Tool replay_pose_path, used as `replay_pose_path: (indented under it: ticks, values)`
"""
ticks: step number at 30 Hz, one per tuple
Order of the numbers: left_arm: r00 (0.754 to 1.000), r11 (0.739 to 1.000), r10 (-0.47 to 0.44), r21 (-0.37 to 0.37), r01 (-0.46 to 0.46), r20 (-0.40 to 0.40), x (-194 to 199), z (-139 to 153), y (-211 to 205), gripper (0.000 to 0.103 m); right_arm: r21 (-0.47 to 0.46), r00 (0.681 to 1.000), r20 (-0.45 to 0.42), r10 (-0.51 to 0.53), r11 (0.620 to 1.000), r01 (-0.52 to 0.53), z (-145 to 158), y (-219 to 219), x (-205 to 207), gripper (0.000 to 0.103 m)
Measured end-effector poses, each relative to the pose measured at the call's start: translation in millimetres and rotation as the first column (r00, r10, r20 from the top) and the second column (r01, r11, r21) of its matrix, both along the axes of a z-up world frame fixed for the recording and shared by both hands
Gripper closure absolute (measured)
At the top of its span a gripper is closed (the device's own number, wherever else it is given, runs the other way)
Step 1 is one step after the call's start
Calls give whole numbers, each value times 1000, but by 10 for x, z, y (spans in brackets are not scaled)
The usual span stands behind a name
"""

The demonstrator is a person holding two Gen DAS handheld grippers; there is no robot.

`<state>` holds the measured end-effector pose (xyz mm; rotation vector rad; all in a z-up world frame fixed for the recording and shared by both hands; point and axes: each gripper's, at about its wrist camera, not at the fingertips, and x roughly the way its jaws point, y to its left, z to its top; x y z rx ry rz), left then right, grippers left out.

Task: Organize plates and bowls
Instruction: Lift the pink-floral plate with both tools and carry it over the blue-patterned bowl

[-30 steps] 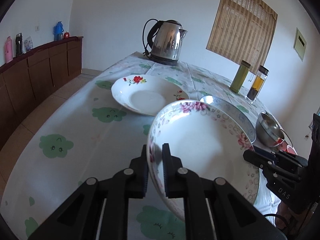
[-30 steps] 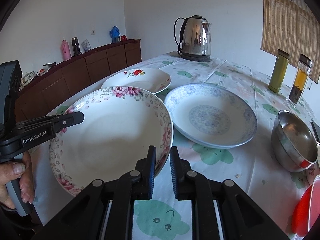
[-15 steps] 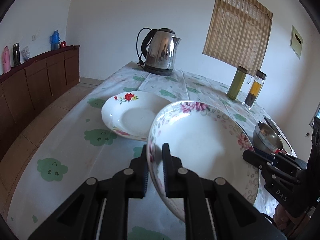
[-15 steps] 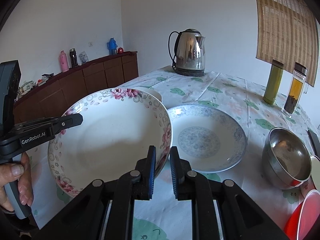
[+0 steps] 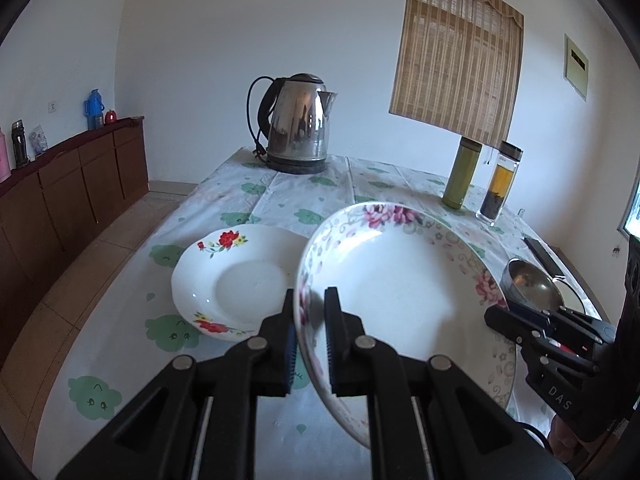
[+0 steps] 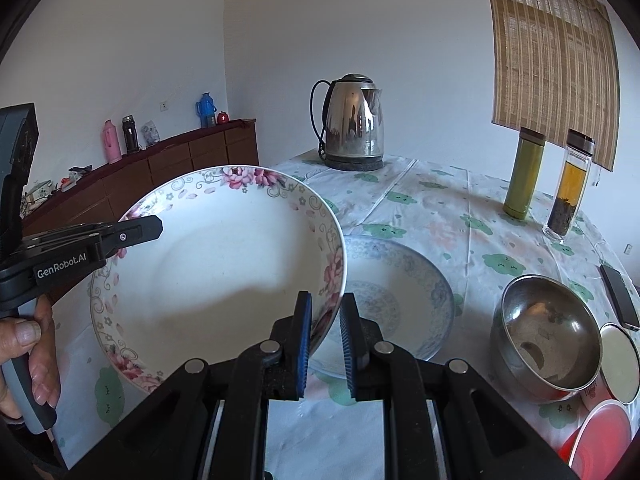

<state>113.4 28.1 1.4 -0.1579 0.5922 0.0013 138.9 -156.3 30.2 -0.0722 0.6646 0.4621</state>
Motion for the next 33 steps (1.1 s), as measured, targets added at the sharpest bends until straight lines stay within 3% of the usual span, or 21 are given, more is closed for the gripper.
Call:
replay_pose_path:
  ticks: [17,33]
  values:
    - [999,999,-47,-23,47,-2,482,9,-226,95,-25,995,18,-94,995,94,-48,-202,300,88]
    - [994,994,-95,-65,92,-54,926,-270,-456,93,-59,983,-29,-184,982,182,-242,-397,481,87]
